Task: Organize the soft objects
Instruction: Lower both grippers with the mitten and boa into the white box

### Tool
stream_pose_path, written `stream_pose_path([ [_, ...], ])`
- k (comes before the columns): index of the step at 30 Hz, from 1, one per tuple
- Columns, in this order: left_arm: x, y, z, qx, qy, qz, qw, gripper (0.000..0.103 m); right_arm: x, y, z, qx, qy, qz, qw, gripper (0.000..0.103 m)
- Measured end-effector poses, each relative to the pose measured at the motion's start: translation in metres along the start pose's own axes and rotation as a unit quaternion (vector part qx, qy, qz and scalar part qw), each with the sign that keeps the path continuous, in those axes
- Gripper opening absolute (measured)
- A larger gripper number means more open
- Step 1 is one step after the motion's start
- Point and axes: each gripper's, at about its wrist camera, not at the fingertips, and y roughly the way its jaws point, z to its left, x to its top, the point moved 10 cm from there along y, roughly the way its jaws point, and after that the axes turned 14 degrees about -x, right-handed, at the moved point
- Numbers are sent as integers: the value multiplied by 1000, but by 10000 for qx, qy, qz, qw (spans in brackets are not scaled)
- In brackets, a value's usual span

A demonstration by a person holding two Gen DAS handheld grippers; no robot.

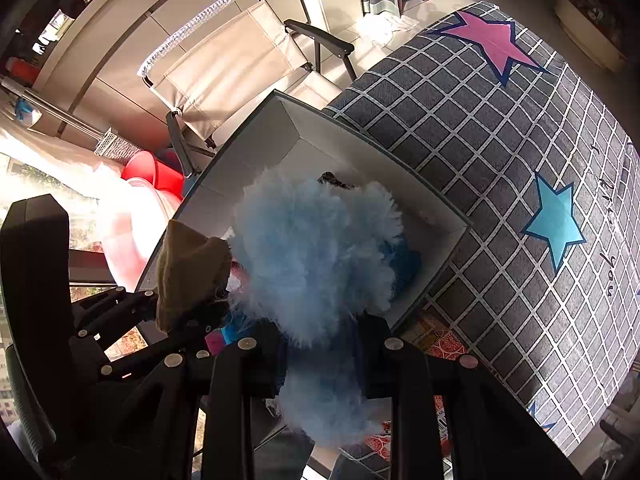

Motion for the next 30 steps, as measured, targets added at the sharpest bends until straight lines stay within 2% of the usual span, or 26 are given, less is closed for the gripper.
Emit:
stream_pose_path([
  [30,1,-2,-2,-47,83,-3,10000,28,-1,2,0,-31,-5,73,10000,26],
])
